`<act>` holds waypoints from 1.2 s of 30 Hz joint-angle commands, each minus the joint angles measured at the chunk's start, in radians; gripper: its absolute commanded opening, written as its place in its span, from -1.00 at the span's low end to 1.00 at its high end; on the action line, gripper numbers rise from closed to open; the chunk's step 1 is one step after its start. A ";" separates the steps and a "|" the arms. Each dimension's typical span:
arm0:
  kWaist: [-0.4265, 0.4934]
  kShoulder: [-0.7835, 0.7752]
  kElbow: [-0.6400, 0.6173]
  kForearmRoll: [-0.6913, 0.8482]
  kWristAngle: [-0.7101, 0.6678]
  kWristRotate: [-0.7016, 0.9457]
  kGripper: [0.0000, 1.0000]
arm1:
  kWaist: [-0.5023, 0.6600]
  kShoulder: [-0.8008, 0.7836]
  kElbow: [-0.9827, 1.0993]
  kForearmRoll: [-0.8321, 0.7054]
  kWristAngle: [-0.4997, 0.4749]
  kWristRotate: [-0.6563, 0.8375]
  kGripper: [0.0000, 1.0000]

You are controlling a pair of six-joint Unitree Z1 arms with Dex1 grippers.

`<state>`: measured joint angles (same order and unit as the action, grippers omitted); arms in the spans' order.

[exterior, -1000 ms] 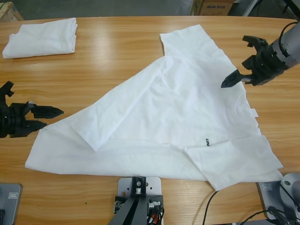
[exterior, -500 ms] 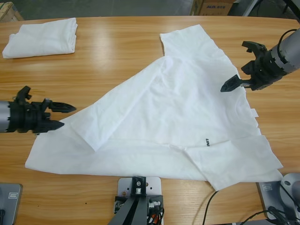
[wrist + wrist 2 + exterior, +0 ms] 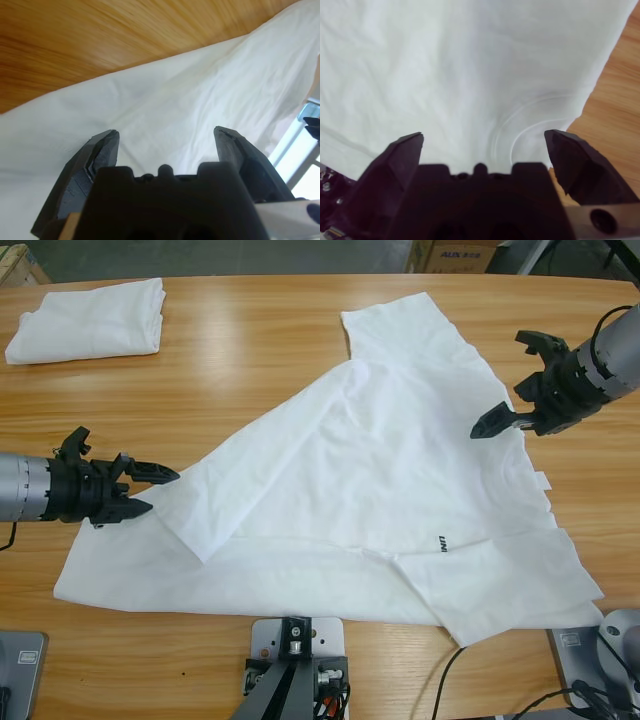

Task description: Fold clothes

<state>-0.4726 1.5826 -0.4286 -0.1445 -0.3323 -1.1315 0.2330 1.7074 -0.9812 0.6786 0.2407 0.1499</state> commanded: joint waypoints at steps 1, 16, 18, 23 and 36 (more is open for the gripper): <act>-0.008 -0.001 0.015 0.020 0.028 0.051 0.50 | 0.002 -0.015 0.032 -0.012 -0.006 0.014 0.96; -0.037 0.060 0.002 0.023 0.023 0.112 0.50 | -0.001 -0.015 0.037 -0.021 -0.006 0.014 0.96; -0.044 0.065 0.004 0.023 0.023 0.119 0.50 | -0.001 -0.014 0.037 -0.022 -0.006 0.014 0.96; -0.050 0.062 -0.006 0.023 0.024 0.136 0.49 | -0.001 -0.014 0.038 -0.023 -0.006 0.014 0.96; -0.051 0.062 -0.002 0.010 0.033 0.211 -0.16 | -0.001 -0.018 0.044 -0.024 -0.004 0.014 0.96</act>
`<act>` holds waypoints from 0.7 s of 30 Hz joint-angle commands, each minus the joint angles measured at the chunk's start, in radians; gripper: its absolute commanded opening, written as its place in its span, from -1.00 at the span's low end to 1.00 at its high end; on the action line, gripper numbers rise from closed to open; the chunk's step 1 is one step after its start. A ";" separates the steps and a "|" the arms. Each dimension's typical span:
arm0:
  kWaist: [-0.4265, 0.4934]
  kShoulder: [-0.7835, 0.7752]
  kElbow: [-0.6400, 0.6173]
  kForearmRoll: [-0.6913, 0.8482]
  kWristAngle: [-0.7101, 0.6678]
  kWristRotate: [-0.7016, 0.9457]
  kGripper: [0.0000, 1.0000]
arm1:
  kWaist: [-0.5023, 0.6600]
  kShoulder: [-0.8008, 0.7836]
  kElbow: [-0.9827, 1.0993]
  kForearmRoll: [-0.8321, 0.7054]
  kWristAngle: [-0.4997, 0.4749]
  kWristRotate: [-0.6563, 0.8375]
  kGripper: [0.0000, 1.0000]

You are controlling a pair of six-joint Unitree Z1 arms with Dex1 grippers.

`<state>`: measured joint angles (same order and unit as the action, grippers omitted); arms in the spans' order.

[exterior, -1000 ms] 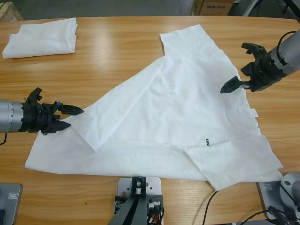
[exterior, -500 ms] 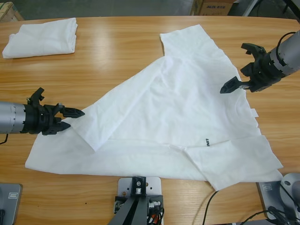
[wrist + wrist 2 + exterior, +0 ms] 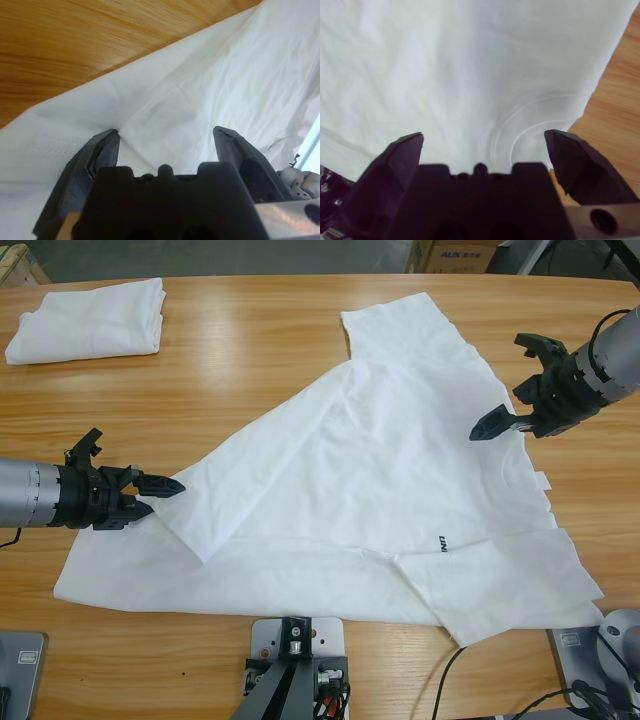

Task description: Fold clothes

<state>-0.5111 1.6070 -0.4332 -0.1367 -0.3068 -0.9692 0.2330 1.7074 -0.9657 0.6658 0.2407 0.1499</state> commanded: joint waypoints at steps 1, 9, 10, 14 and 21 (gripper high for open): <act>-0.012 0.037 0.002 0.003 0.006 0.056 -0.38 | -0.001 -0.019 0.028 -0.011 -0.003 0.014 0.96; -0.017 0.042 -0.006 0.002 0.008 0.076 -1.00 | -0.001 -0.023 0.032 -0.011 -0.001 0.016 0.96; -0.019 0.041 -0.006 0.002 0.011 0.076 -1.00 | -0.001 -0.023 0.032 -0.011 -0.001 0.016 0.96; -0.027 0.044 -0.001 0.002 0.014 0.079 -1.00 | -0.001 -0.023 0.032 -0.011 -0.001 0.016 0.96; -0.041 0.018 -0.017 0.006 0.014 0.091 -1.00 | -0.001 -0.025 0.034 -0.012 -0.003 0.016 0.96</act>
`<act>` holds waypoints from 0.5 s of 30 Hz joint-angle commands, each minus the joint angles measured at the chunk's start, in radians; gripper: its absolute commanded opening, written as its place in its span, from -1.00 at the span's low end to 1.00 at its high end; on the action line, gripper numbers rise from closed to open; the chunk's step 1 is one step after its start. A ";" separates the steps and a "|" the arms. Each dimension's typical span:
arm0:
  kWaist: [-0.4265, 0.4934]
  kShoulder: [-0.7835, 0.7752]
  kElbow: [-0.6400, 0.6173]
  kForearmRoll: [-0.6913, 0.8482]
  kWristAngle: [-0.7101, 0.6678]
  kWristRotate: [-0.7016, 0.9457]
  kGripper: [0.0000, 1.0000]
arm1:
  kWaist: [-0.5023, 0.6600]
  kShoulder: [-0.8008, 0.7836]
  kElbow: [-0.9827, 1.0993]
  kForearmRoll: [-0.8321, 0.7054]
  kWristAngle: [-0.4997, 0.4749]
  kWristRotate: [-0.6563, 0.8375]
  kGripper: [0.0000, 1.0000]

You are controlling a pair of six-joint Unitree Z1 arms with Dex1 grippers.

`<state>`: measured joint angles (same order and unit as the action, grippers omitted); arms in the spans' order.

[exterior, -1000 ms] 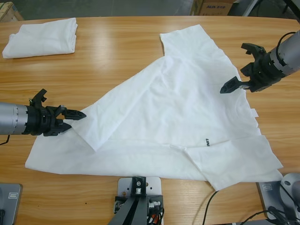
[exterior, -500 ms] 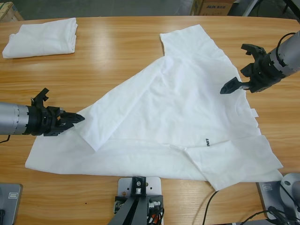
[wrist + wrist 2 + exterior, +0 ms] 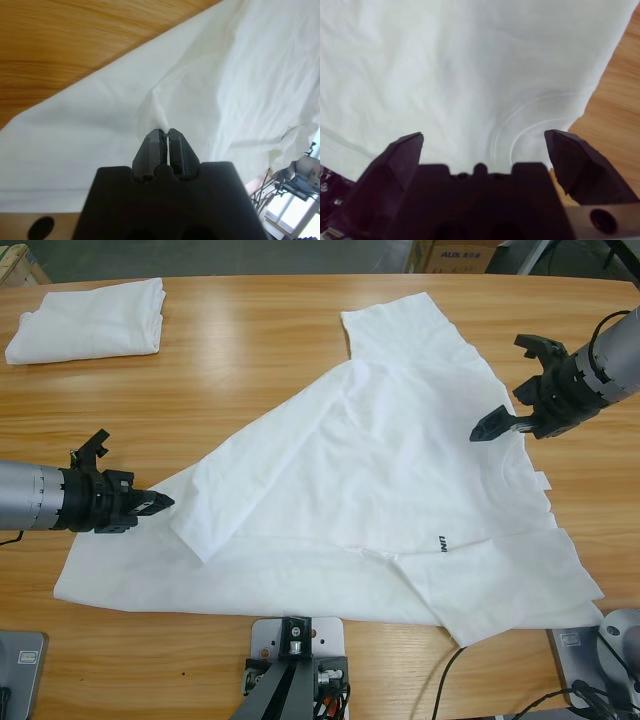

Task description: Fold clothes

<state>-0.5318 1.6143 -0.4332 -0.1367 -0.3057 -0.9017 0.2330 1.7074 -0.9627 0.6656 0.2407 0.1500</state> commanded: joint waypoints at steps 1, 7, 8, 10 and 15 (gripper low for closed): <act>-0.020 -0.010 -0.034 0.024 0.015 0.035 -1.00 | -0.001 -0.026 0.032 -0.013 -0.003 0.016 0.96; -0.012 -0.103 -0.166 0.190 0.059 0.117 -1.00 | -0.001 -0.029 0.033 -0.014 -0.003 0.017 0.96; -0.004 -0.105 -0.174 0.203 0.068 0.127 -1.00 | -0.001 -0.029 0.033 -0.014 -0.003 0.017 0.96; 0.017 -0.108 -0.173 0.213 0.077 0.135 -1.00 | -0.001 -0.029 0.033 -0.014 -0.004 0.017 0.96; 0.123 -0.122 -0.190 0.220 0.097 0.171 -1.00 | -0.001 -0.023 0.033 -0.016 -0.004 0.017 0.96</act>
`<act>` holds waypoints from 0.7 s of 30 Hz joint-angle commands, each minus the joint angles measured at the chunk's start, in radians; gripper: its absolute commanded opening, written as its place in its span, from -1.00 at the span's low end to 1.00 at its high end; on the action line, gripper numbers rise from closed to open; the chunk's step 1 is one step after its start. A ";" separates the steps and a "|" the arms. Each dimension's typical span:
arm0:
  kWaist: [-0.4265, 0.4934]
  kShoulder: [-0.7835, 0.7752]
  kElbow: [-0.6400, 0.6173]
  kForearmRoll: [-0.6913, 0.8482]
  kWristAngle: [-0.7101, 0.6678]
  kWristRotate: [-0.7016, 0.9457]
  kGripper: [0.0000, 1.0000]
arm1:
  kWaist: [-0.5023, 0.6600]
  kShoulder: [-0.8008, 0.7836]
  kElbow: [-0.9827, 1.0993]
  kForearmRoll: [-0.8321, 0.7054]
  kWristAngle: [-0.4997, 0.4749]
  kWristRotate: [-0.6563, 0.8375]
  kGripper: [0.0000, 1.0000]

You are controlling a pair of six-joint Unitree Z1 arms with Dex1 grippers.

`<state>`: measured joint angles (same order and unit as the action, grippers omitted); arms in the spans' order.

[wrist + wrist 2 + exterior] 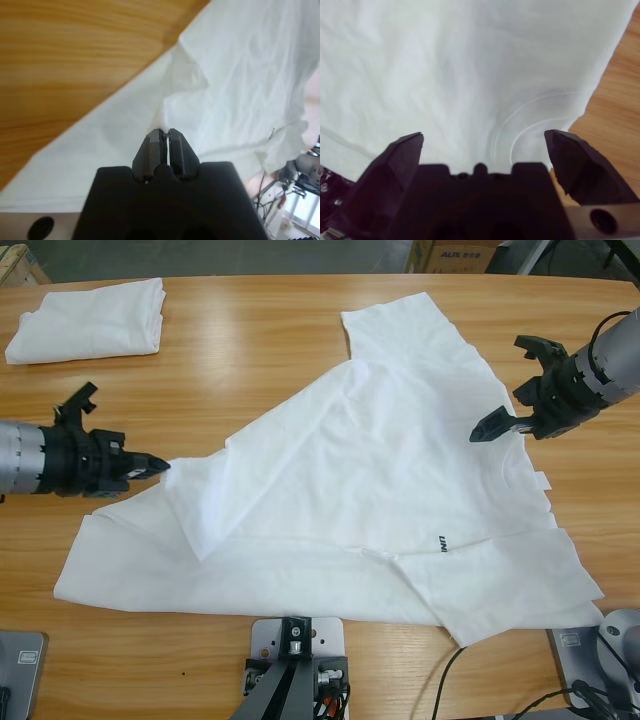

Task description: Fold clothes

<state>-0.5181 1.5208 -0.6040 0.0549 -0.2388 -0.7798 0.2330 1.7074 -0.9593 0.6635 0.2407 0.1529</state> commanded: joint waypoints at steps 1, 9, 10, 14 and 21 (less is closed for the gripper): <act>0.129 -0.024 -0.034 0.028 0.030 0.058 -1.00 | -0.001 -0.022 0.030 -0.016 -0.004 0.014 0.96; 0.238 0.096 -0.179 0.028 0.030 0.097 -1.00 | -0.003 -0.023 0.030 -0.022 -0.008 0.013 0.96; 0.252 0.112 -0.197 0.028 0.030 0.100 -1.00 | -0.004 -0.022 0.030 -0.022 -0.008 0.013 0.96; 0.320 0.151 -0.239 0.028 0.029 0.109 -1.00 | -0.004 -0.023 0.028 -0.028 -0.006 0.010 0.96; 0.393 0.229 -0.320 0.022 -0.004 0.169 -1.00 | -0.004 -0.023 0.004 -0.046 0.009 -0.002 0.96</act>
<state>-0.1611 1.6444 -0.8663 0.0716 -0.2245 -0.6568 0.2329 1.7074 -0.9589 0.6400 0.2407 0.1529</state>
